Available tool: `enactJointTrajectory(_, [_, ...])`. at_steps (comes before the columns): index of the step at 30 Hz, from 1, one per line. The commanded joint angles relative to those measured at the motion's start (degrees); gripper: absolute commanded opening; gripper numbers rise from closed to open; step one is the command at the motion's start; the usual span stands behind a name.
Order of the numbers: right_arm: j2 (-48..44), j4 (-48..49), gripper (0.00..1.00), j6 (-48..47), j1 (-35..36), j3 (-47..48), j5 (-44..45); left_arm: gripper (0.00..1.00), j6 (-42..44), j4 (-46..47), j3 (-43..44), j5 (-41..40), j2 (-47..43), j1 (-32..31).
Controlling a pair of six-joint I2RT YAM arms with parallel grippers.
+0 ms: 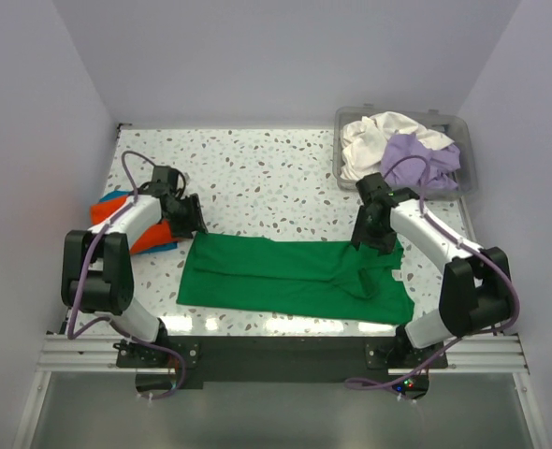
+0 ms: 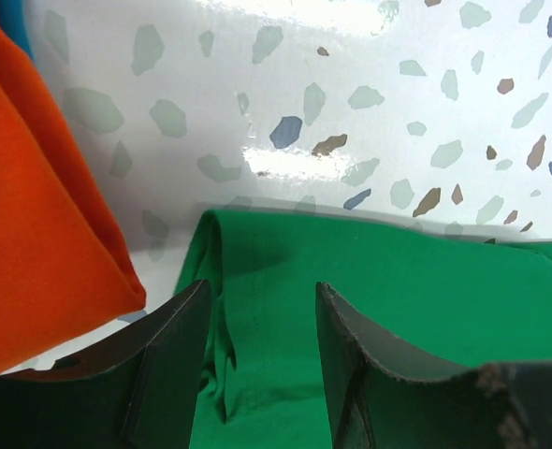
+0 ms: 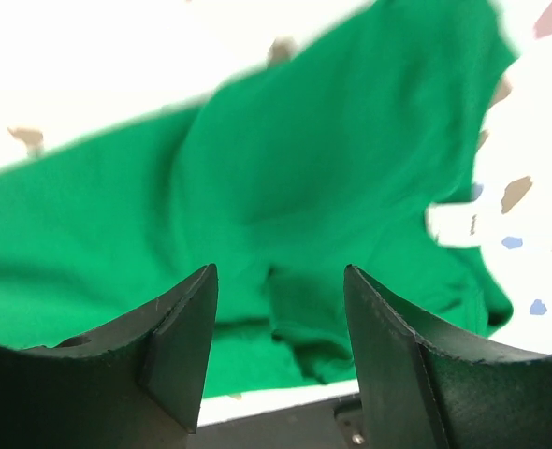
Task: Fold and stack the t-shirts
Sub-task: Fold the tshirt
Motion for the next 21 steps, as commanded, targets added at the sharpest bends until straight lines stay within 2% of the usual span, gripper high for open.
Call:
enactJointTrajectory(1, [0.2,4.1,0.60,-1.5,-4.5,2.4,0.5,0.53,-1.2,3.2,-0.7,3.3,-0.2,-0.1])
enactJointTrajectory(5, [2.3,6.7,0.60,-3.0,-10.1,2.3,-0.5,0.54,-0.8,3.1,-2.8,3.3,-0.4,-0.1])
enactJointTrajectory(13, [7.3,10.2,0.60,-4.6,-16.6,4.0,-0.9,0.56,-0.7,4.7,-4.0,3.0,1.2,-0.1])
enactJointTrajectory(21, [11.8,13.3,0.60,-6.6,-19.4,5.5,-2.2,0.52,-1.1,6.0,-4.3,3.8,1.8,-0.1])
